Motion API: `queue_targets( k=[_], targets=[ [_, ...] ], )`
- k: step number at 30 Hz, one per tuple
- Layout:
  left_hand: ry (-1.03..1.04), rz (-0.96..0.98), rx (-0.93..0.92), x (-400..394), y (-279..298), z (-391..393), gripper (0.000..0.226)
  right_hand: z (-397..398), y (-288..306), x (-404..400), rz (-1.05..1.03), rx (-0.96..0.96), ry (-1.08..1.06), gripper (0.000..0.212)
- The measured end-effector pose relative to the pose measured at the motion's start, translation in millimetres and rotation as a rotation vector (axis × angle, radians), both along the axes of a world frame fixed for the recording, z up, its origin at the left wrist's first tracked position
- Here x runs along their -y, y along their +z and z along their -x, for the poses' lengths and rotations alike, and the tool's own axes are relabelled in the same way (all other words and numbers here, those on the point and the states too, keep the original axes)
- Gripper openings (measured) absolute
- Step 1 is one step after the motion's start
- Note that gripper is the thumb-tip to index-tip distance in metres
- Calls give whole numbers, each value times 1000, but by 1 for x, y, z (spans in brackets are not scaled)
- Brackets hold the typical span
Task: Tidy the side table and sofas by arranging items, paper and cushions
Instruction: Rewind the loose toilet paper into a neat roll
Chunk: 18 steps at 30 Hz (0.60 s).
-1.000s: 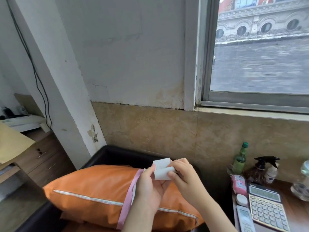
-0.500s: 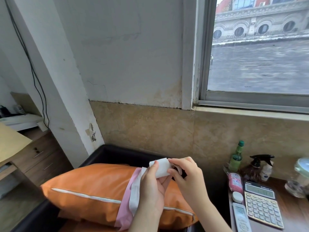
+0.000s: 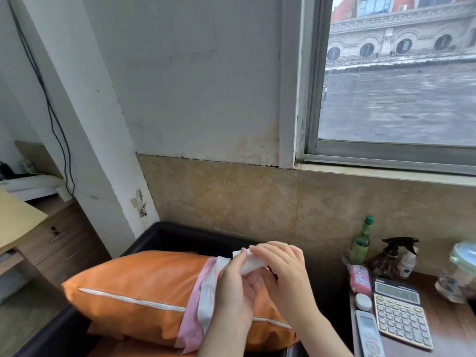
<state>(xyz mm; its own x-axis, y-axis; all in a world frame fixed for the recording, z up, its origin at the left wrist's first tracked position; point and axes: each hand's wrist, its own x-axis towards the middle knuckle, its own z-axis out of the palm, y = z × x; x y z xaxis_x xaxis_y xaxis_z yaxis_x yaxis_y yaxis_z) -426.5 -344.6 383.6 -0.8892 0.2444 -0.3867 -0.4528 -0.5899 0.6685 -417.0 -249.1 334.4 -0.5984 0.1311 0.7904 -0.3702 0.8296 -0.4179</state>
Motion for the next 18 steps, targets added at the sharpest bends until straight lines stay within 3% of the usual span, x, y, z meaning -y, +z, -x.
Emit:
queue_targets(
  k=[7, 12, 15, 18],
  targets=[
    [-32, -90, 72, 13, 1, 11, 34, -5, 6, -2, 299, 280, 184, 23],
    [-50, -10, -66, 12, 1, 11, 43, -2, 15, 1, 443, 271, 164, 5],
    [-63, 69, -158, 9, 1, 8, 38, 1, 16, 3, 532, 250, 98, 20],
    [36, 185, -112, 6, -5, 13, 27, 3, 15, 4, 451, 202, -9, 31]
  ],
)
